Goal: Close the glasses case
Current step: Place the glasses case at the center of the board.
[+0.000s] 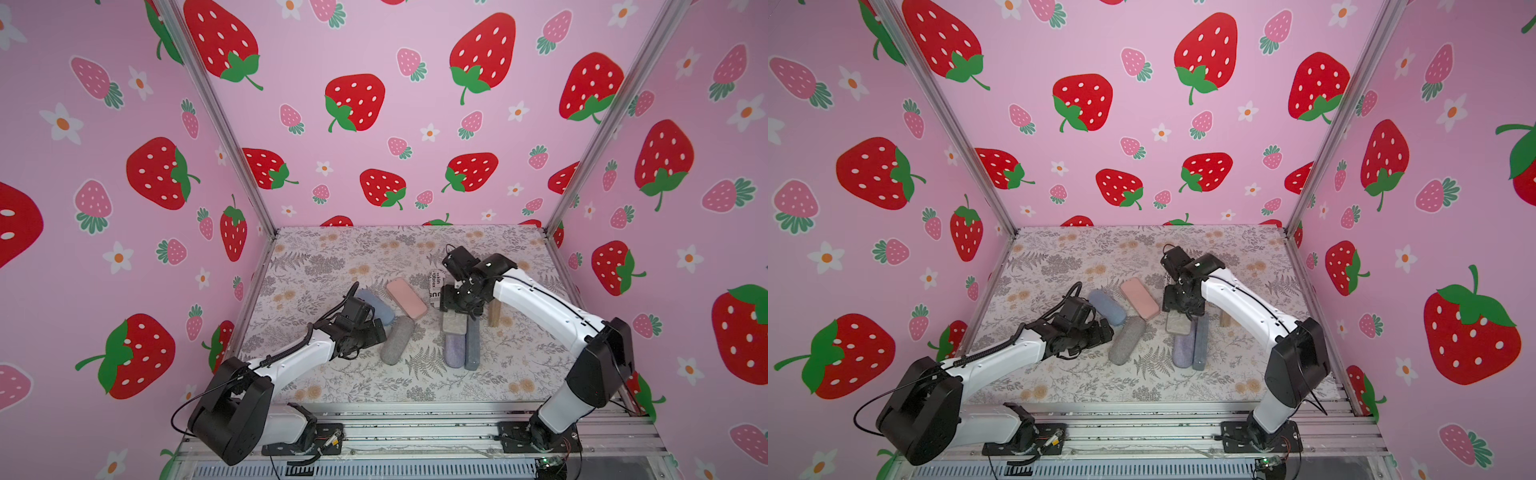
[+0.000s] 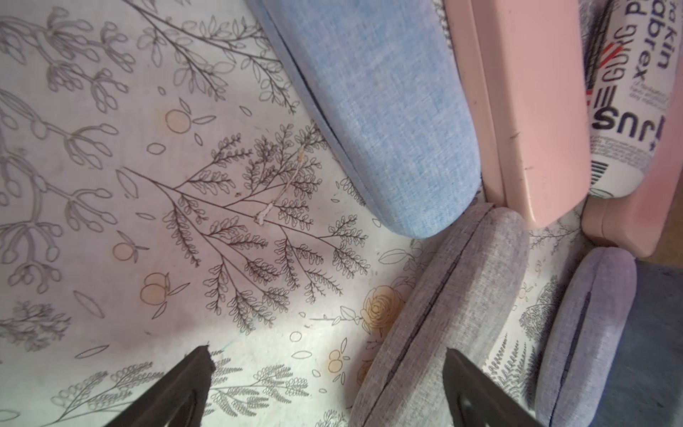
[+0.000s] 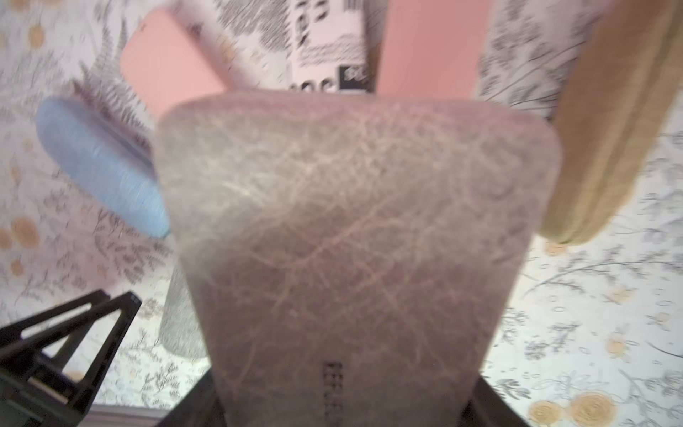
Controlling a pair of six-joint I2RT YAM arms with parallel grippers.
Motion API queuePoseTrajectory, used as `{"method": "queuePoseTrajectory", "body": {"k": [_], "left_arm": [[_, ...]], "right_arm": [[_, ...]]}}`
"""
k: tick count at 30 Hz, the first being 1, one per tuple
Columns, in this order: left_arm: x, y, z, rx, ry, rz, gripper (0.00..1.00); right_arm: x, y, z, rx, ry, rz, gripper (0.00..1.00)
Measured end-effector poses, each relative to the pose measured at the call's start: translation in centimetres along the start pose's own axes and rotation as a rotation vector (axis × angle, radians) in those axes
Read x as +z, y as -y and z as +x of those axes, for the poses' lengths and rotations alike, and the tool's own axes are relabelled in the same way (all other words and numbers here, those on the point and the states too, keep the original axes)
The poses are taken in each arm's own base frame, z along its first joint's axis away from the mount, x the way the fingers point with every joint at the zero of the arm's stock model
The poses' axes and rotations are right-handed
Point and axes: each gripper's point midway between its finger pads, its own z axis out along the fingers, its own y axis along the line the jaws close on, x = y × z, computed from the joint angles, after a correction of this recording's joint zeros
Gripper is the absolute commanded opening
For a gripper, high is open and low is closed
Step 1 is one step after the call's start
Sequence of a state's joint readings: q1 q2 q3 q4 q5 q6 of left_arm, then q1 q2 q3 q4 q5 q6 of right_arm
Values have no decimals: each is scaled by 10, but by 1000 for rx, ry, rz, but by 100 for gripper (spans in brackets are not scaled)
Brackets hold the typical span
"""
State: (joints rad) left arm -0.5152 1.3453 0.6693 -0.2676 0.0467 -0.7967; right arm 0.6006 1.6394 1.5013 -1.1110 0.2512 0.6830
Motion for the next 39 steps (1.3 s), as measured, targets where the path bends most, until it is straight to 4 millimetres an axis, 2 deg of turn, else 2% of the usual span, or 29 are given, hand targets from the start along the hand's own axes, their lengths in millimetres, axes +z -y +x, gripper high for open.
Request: {"method": "queuePoseTrajectory", "body": {"k": [5,10,15,18,23,30,34,39], "left_arm": [[5,6,-5,11,-9,2,97],[10,12,-16,10,-14,4,97],[19,17,-23,13,-30,5,96],[26,20,-28,14,-43,3,95],[38,19,-28,15,-68,-2,95],[38,19,-32,13,-65,7,95],[38,20,-32,11,-70,13,95],[38,22,-31,10,-78,25,95]], "right_arm": [[12,76,-33,158,-13,82,38],[22,148,-49,316,-38,127,39],[40,204,-57,460,-70,151,38],[62,226,-62,508,-108,170,38],[104,232,-66,517,-173,179,38],[153,228,-63,518,-241,170,37],[172,225,-61,518,-262,162,37],[177,223,-64,518,-256,145,51]]}}
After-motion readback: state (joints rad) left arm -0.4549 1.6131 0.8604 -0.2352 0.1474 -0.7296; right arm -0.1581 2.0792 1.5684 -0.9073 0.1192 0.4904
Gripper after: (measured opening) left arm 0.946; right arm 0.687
